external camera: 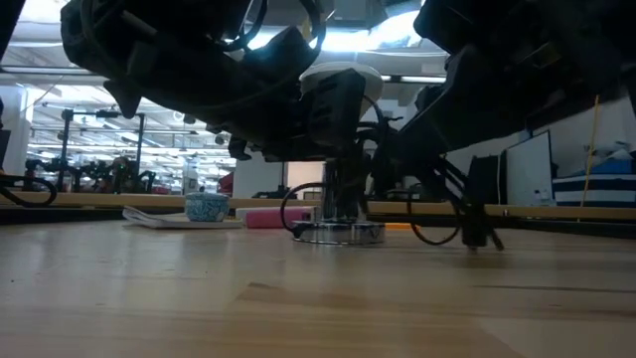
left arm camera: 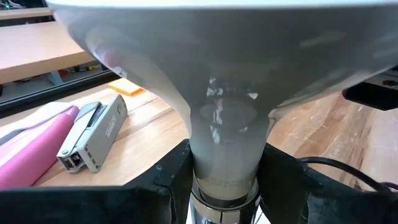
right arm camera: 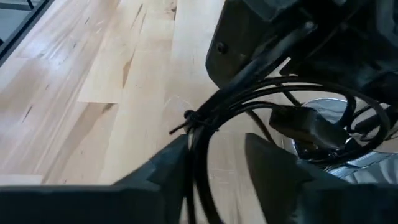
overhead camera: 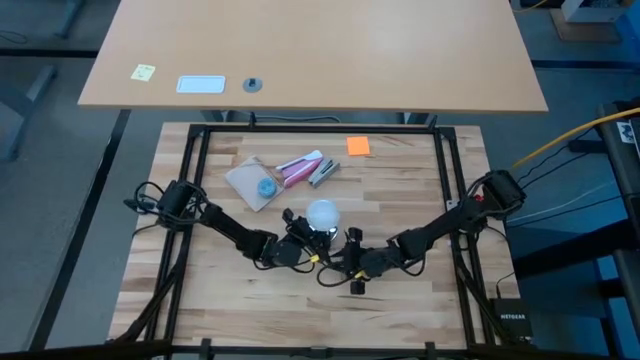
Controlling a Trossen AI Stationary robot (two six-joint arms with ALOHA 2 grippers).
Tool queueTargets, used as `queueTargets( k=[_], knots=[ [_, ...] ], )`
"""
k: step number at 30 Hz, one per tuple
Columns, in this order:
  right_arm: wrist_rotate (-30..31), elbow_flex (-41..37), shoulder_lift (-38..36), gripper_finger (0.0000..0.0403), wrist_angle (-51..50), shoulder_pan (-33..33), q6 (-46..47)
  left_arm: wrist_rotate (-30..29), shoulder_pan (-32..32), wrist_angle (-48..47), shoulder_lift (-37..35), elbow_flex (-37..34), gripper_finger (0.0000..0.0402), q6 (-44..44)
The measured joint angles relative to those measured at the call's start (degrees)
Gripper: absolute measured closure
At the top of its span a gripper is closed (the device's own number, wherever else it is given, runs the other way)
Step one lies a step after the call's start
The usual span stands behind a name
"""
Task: Screw lightbulb
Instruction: Remove the white lightbulb from the silver desk lamp
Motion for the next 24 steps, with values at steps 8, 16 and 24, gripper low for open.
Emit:
queueTargets(
  k=[8, 16, 24],
  knots=[
    [-0.94, 0.07, -0.47, 0.0184, 0.94, 0.00, -3.42, 0.00, -0.02, 0.37, 0.00, 0.02, 0.0260, 0.06],
    [2.75, 0.09, -7.66, 0.0183, -17.53, 0.04, -3.41, 0.30, -1.12, 0.37, -0.02, 0.04, 0.0260, 0.04],
    [15.14, 0.09, -10.88, 0.0182, -29.80, -1.56, -3.46, 10.54, -2.77, 3.00, -0.15, 0.09, 0.0260, 1.44]
  ],
)
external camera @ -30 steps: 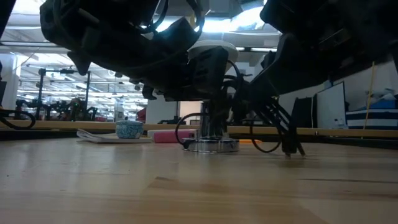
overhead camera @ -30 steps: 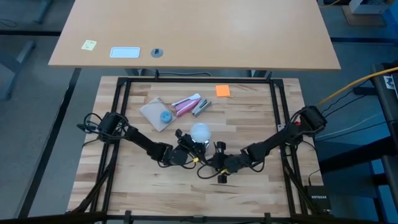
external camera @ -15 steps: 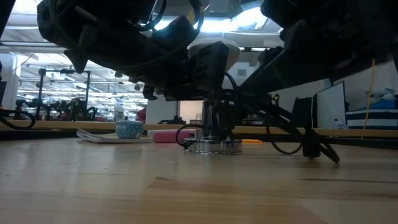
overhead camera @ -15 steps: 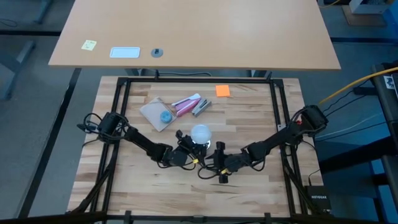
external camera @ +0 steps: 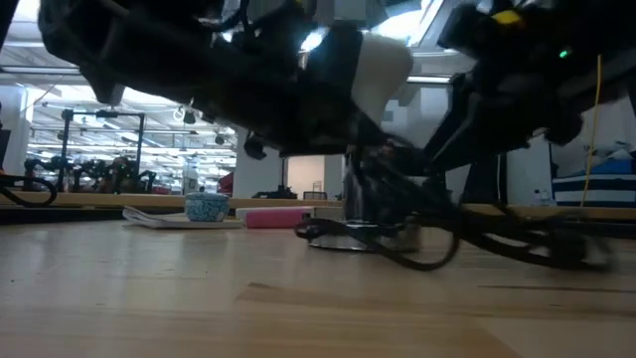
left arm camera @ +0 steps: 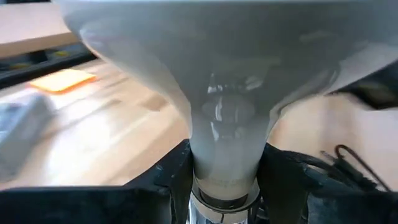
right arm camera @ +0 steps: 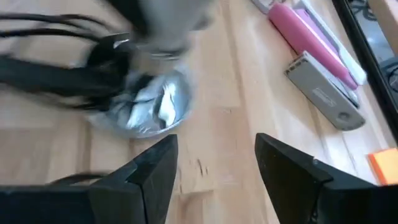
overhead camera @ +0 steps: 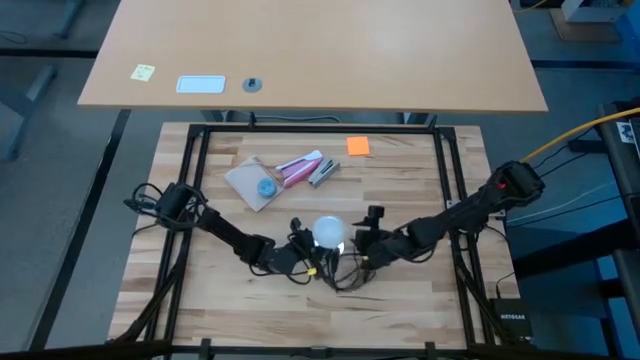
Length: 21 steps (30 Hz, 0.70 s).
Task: Screw lightbulb
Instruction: Remove the white lightbulb from the silver desk lamp
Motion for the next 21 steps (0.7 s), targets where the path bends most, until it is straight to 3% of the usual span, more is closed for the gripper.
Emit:
queueTargets(
  k=[6, 11, 17, 21],
  knots=[
    [-3.93, -0.02, 5.11, 0.0182, 4.77, -3.75, 0.12, 5.65, -0.81, 5.42, 0.02, 0.00, 0.0260, 3.43],
    [-5.33, -0.01, 9.08, 0.0182, 9.42, -6.27, -0.02, 5.86, -0.77, 6.03, 0.02, -0.02, 0.0260, 4.42],
    [-12.84, -0.06, 13.48, 0.0182, 15.70, -7.10, -0.19, 5.83, -0.70, 4.76, 0.10, -0.16, 0.0260, 5.19],
    [-12.63, -0.17, 13.97, 0.0182, 17.01, -5.79, 1.28, 5.99, -0.60, 2.88, 0.04, -0.09, 0.0260, 4.63]
  ],
)
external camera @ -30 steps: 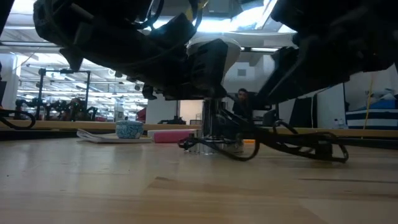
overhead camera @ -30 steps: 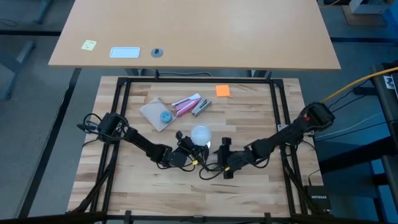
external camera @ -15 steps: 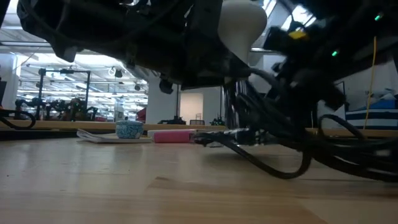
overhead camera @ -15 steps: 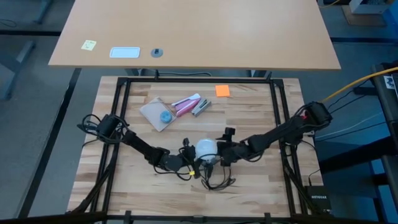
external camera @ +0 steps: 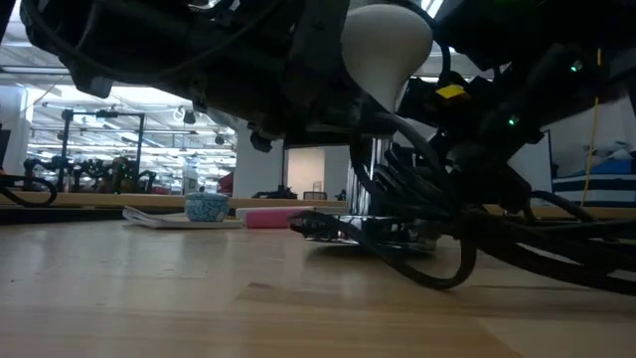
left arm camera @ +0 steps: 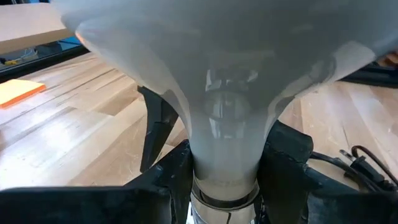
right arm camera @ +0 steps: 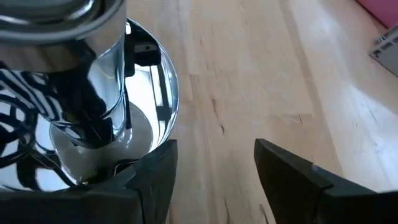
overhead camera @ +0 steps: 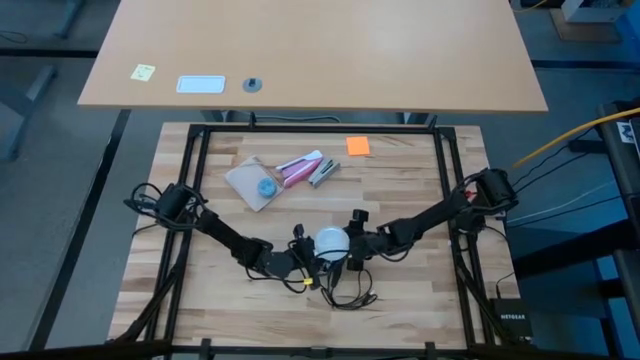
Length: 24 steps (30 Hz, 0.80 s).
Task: Screw lightbulb
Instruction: Remove the white lightbulb from the silver desk lamp
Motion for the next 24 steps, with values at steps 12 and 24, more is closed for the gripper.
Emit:
queueTargets(
  k=[12, 24],
  knots=[
    [-1.93, 0.17, -0.19, 0.0182, 1.96, 5.31, 9.53, -6.79, 1.03, -4.40, -0.10, 0.15, 0.0260, 0.30],
    [4.52, 2.55, -1.61, 0.0182, -0.82, 6.70, 7.54, -5.90, 1.86, -4.23, -0.02, 0.15, 0.0260, -0.03]
  ],
)
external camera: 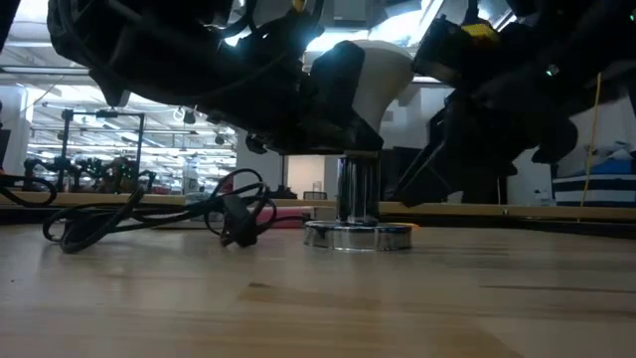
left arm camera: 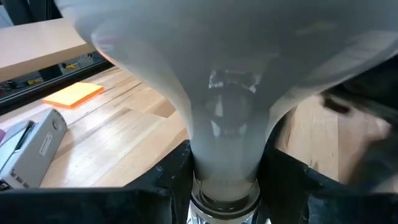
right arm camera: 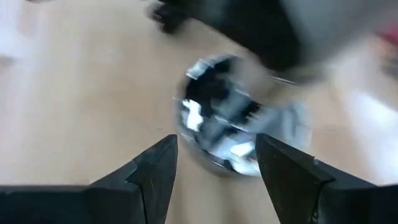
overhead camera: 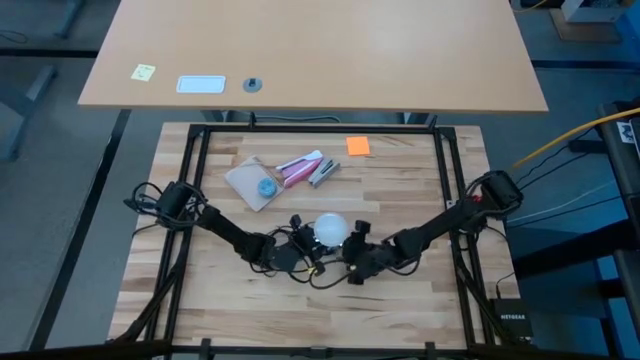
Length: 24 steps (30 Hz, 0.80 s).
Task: Screw lightbulb
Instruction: Remove the white lightbulb from the silver desk lamp
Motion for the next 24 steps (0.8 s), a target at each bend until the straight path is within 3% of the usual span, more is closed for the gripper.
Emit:
queueTargets(
  k=[4, 8, 24],
  knots=[
    [6.28, 0.69, -3.24, 0.0182, -12.68, -0.04, 0.70, 0.87, -0.57, 0.16, 0.00, -0.02, 0.0260, -0.21],
    [13.26, 0.72, -4.34, 0.0182, -17.22, -0.61, 1.68, 1.89, -1.43, 0.91, 0.00, -0.05, 0.0260, -0.51],
    [1.42, 0.18, 2.59, 0.0182, -1.91, -8.40, -5.83, 2.23, -3.23, 2.80, 0.11, -0.14, 0.0260, -1.67]
  ],
)
